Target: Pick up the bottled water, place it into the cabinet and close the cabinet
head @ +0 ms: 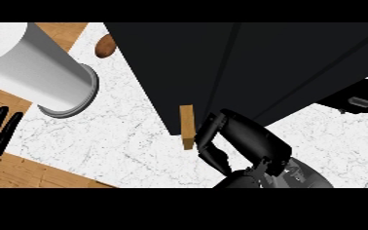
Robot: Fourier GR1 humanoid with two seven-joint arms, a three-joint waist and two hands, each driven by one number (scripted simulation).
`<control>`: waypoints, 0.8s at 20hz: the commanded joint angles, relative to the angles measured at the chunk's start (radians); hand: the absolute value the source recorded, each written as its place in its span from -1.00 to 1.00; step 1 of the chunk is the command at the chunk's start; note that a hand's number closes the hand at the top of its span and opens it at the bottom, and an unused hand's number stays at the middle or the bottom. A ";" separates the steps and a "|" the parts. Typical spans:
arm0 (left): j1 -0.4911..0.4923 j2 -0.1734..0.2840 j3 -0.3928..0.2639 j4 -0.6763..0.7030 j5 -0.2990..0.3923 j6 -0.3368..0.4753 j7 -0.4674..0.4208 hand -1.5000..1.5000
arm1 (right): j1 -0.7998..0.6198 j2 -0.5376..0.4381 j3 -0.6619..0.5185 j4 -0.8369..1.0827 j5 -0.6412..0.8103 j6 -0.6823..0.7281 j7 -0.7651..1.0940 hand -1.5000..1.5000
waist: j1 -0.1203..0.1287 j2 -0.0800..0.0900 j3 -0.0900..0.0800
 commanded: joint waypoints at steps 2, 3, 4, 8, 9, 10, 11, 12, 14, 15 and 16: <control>0.015 -0.007 0.002 0.014 0.005 -0.016 -0.006 -1.00 | -0.195 0.081 -0.094 0.212 0.074 -0.194 0.035 1.00 | -0.015 -0.005 0.006; 0.000 -0.007 0.017 0.037 0.007 -0.022 -0.015 -1.00 | -0.240 0.081 -0.121 0.251 0.073 -0.217 0.034 1.00 | -0.024 0.000 0.005; -0.004 -0.013 -0.003 0.026 -0.005 -0.010 -0.006 -1.00 | -0.290 0.082 -0.136 0.290 0.075 -0.244 0.032 1.00 | -0.029 0.002 0.007; 0.013 -0.005 0.012 0.028 0.012 -0.033 -0.006 -1.00 | -0.468 0.083 -0.206 0.450 0.075 -0.366 0.027 1.00 | -0.021 -0.007 0.009; 0.002 -0.004 0.019 0.021 0.013 -0.019 -0.005 -1.00 | -0.488 0.083 -0.218 0.492 0.075 -0.393 0.009 1.00 | -0.017 -0.001 0.011; 0.008 -0.011 0.023 0.046 0.007 -0.047 -0.023 -1.00 | -0.490 0.084 -0.234 0.529 0.054 -0.413 0.003 1.00 | -0.029 0.000 0.009; 0.015 -0.012 0.019 0.033 0.019 -0.033 -0.010 -1.00 | -0.497 0.084 -0.231 0.546 0.049 -0.443 -0.017 1.00 | -0.026 0.000 0.012; 0.012 -0.011 0.019 0.020 0.025 -0.033 -0.006 -1.00 | -0.515 0.084 -0.220 0.562 0.038 -0.472 -0.013 -1.00 | -0.022 -0.002 0.012; 0.022 0.002 0.029 0.031 0.022 -0.042 -0.004 -1.00 | -0.532 0.084 -0.247 0.576 -0.005 -0.521 -0.003 -1.00 | -0.026 -0.003 0.013; 0.022 -0.005 0.038 0.040 0.026 -0.044 -0.015 -1.00 | -0.542 0.084 -0.257 0.591 -0.011 -0.516 -0.016 -1.00 | -0.032 -0.002 0.012; 0.030 -0.001 0.032 0.031 0.015 -0.053 -0.014 -1.00 | -0.554 0.084 -0.234 0.607 -0.015 -0.546 -0.011 -1.00 | -0.024 -0.005 0.012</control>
